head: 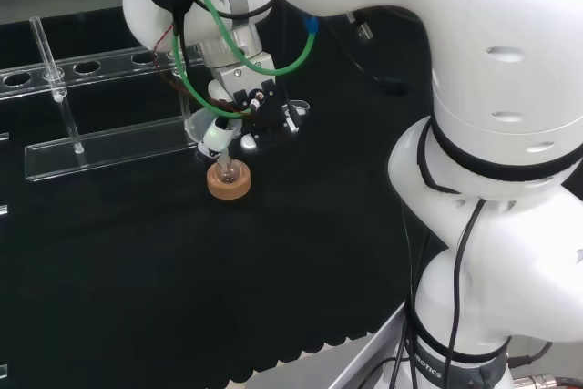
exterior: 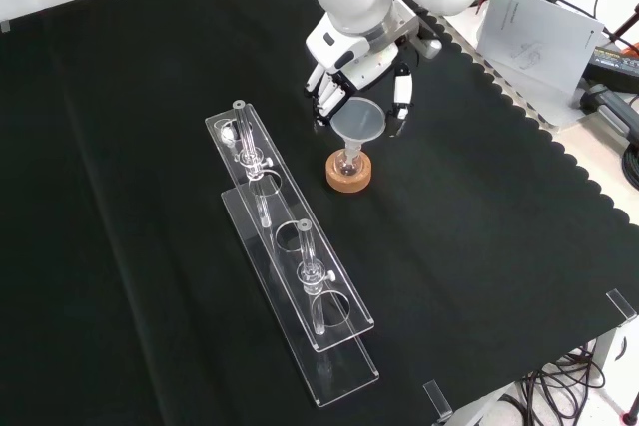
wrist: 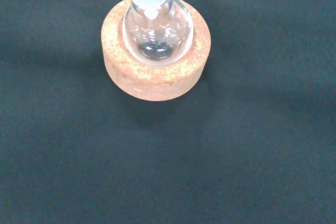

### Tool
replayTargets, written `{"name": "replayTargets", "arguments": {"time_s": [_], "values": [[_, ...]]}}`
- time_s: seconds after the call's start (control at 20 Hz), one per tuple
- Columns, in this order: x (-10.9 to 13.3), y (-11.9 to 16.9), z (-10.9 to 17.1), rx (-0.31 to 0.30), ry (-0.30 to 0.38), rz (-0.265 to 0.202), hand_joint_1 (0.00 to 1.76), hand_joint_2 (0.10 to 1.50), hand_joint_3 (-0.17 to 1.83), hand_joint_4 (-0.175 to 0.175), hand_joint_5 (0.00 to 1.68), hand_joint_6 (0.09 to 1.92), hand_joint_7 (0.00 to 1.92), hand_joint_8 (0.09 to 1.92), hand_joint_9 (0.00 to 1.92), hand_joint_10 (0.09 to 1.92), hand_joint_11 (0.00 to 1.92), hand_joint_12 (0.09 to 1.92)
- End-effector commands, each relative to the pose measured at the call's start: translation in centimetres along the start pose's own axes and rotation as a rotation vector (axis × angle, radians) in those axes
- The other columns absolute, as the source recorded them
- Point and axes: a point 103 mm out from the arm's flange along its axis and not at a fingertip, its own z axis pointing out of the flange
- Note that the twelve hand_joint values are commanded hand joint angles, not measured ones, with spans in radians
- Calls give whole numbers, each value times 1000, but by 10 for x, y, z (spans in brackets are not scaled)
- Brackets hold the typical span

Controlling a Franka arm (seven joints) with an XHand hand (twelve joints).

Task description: Place the funnel on the round-bottom flask.

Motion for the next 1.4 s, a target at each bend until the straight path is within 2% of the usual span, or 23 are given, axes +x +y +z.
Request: {"name": "replayTargets", "arguments": {"time_s": [0.05, 0.3, 0.45, 0.75, 0.9, 1.05, 1.2, 1.3, 1.4], "values": [[-2, -1, 1, 7, 15, -3, 694, 767, 507, -81, 409, 496, 439, 862, 736, 709, 457, 1305], [-15, -2, 2, 23, 30, 10, 681, 755, 503, -84, 391, 461, 408, 857, 717, 708, 447, 1313], [-9, -2, 1, 26, 22, 19, 672, 748, 500, -85, 387, 430, 385, 857, 697, 709, 437, 1320], [-15, -3, 3, 45, 48, -21, 628, 714, 473, -85, 370, 345, 299, 844, 632, 713, 413, 1333], [-17, -4, 5, 72, 56, -39, 552, 666, 397, -79, 320, 223, 155, 796, 500, 721, 338, 1383], [-18, -5, 6, 67, 58, -66, 474, 643, 274, -68, 216, 87, 22, 572, 257, 767, 215, 1443], [-16, -8, 7, 75, 42, -93, 427, 634, 171, -56, 133, 87, 1, 303, 97, 812, 140, 1481], [-18, -11, 5, 46, 52, -94, 412, 629, 133, -50, 71, 87, 0, 104, 27, 780, 93, 1499], [-20, -13, 1, 12, 62, -91, 406, 629, 115, -47, 47, 87, 0, 87, 5, 739, 69, 1511]]}}
